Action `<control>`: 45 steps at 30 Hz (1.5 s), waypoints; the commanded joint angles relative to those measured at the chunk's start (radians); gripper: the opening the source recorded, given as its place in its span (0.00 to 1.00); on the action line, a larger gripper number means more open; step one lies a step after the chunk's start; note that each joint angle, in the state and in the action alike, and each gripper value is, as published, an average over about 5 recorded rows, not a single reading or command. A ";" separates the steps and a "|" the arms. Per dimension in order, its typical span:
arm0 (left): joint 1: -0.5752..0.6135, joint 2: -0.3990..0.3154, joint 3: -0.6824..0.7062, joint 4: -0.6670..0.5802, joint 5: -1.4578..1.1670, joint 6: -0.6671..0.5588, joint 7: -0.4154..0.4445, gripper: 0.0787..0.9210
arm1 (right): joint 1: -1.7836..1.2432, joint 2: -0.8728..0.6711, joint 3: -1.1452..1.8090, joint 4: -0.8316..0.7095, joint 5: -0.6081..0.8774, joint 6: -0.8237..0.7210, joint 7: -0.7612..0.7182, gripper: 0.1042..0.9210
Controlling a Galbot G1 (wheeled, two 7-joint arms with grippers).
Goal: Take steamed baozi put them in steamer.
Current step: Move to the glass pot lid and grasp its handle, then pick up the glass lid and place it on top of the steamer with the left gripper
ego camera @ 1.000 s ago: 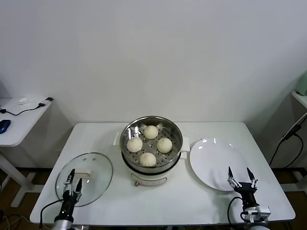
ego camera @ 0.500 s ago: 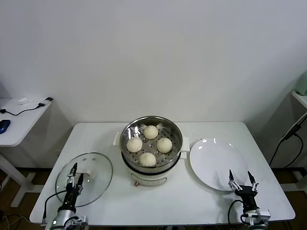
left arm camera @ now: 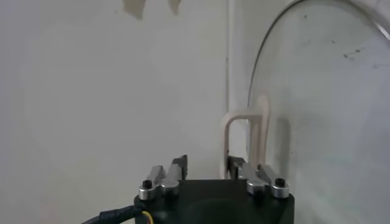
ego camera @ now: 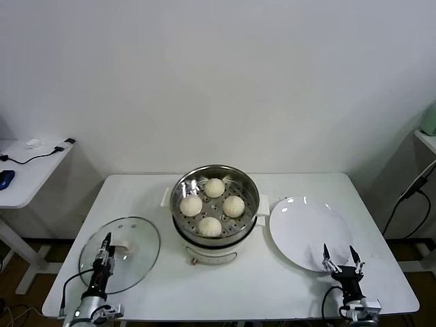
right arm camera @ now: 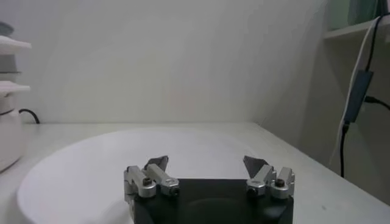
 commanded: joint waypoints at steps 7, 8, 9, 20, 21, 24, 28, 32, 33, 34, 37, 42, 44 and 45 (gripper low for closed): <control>-0.032 0.015 0.004 0.098 0.022 -0.042 -0.063 0.21 | -0.014 0.009 0.003 0.005 -0.011 0.003 -0.003 0.88; -0.031 0.016 0.003 0.095 0.022 -0.044 -0.065 0.18 | -0.015 0.010 0.003 0.005 -0.011 0.003 -0.003 0.88; -0.027 0.017 0.003 0.085 0.022 -0.043 -0.067 0.15 | -0.016 0.011 0.003 0.006 -0.012 0.003 -0.003 0.88; 0.145 0.078 -0.002 -0.374 -0.156 0.183 0.146 0.06 | -0.024 0.011 0.005 0.027 -0.027 -0.016 -0.003 0.88; 0.161 0.088 -0.004 -0.428 -0.182 0.241 0.188 0.06 | -0.025 0.011 0.005 0.030 -0.031 -0.022 -0.001 0.88; 0.183 0.111 -0.013 -0.565 -0.224 0.396 0.313 0.06 | -0.025 0.011 0.006 0.036 -0.046 -0.043 0.006 0.88; 0.168 0.132 -0.008 -0.687 -0.226 0.554 0.442 0.06 | -0.024 0.011 0.008 0.045 -0.065 -0.072 0.017 0.88; 0.112 0.141 0.037 -0.743 -0.176 0.657 0.515 0.06 | -0.024 0.015 0.009 0.061 -0.089 -0.093 0.025 0.88; 0.095 0.141 0.052 -0.748 -0.160 0.673 0.524 0.06 | -0.023 0.016 0.008 0.066 -0.094 -0.097 0.026 0.88; 0.075 0.138 0.073 -0.753 -0.140 0.687 0.533 0.06 | -0.023 0.018 0.008 0.072 -0.099 -0.100 0.026 0.88; 0.020 0.126 0.153 -0.766 -0.088 0.721 0.558 0.06 | -0.024 0.025 0.008 0.088 -0.122 -0.106 0.027 0.88; -0.061 0.070 0.321 -0.776 0.016 0.762 0.596 0.06 | -0.029 0.034 0.006 0.113 -0.142 -0.115 0.024 0.88; -0.086 0.034 0.397 -0.771 0.064 0.771 0.612 0.06 | -0.031 0.037 0.005 0.117 -0.146 -0.116 0.023 0.88; -0.097 0.015 0.431 -0.766 0.088 0.774 0.619 0.06 | -0.032 0.038 0.005 0.118 -0.148 -0.116 0.022 0.88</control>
